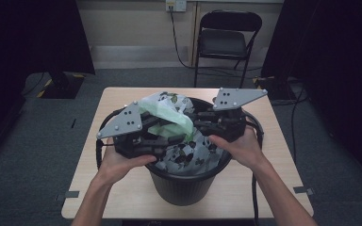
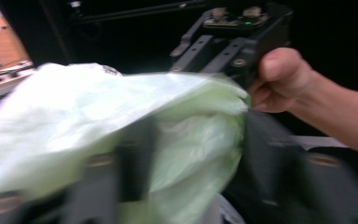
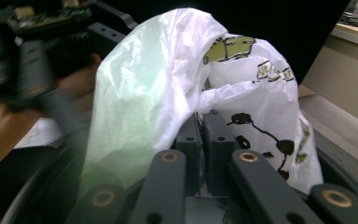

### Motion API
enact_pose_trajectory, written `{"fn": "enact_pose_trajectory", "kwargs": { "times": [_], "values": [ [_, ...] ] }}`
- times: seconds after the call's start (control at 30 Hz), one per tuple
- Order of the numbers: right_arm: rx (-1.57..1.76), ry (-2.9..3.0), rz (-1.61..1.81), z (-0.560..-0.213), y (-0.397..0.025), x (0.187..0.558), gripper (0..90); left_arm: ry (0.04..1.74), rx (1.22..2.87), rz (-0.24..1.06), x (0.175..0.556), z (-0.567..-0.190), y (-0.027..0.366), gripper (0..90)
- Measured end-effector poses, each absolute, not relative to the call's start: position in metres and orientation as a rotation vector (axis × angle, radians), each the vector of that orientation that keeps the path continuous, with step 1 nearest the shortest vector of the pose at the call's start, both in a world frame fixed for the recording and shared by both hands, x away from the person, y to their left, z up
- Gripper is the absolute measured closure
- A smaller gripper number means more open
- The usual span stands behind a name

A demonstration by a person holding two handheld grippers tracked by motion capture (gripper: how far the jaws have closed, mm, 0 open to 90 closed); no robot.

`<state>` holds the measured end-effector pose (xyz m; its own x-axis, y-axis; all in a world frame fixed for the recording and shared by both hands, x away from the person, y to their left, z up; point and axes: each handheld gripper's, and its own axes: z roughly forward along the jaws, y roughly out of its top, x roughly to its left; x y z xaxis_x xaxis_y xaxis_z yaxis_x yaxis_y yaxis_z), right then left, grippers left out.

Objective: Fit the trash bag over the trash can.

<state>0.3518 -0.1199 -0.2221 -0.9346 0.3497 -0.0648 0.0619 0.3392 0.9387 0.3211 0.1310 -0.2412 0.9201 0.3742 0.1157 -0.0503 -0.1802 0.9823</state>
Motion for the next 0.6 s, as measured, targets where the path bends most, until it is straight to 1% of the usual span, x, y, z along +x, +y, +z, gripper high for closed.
{"fn": "enact_pose_trajectory", "kwargs": {
  "times": [0.07,0.1,0.13,0.2,0.27,0.33,0.47,0.6],
  "values": [
    [0.371,2.345,1.644,-0.222,-0.122,0.351,80.5,0.245,1.698,0.380,0.324,-0.242,0.135,78.5],
    [0.367,2.342,1.644,-0.222,-0.123,0.351,77.9,0.259,1.690,0.378,0.325,-0.243,0.136,84.4],
    [0.373,2.333,1.633,-0.222,-0.123,0.350,72.7,0.260,1.687,0.372,0.326,-0.243,0.136,87.0],
    [0.404,2.312,1.617,-0.222,-0.126,0.348,61.8,0.267,1.692,0.383,0.327,-0.245,0.136,88.6],
    [0.426,2.299,1.622,-0.222,-0.129,0.348,56.4,0.283,1.695,0.395,0.328,-0.245,0.135,88.9],
    [0.427,2.279,1.643,-0.221,-0.134,0.346,53.2,0.307,1.698,0.409,0.329,-0.244,0.136,89.0],
    [0.390,2.261,1.680,-0.217,-0.138,0.338,52.3,0.334,1.696,0.406,0.336,-0.245,0.136,89.0],
    [0.334,2.261,1.732,-0.213,-0.135,0.330,47.3,0.356,1.711,0.416,0.341,-0.244,0.135,89.1]
  ]
}}
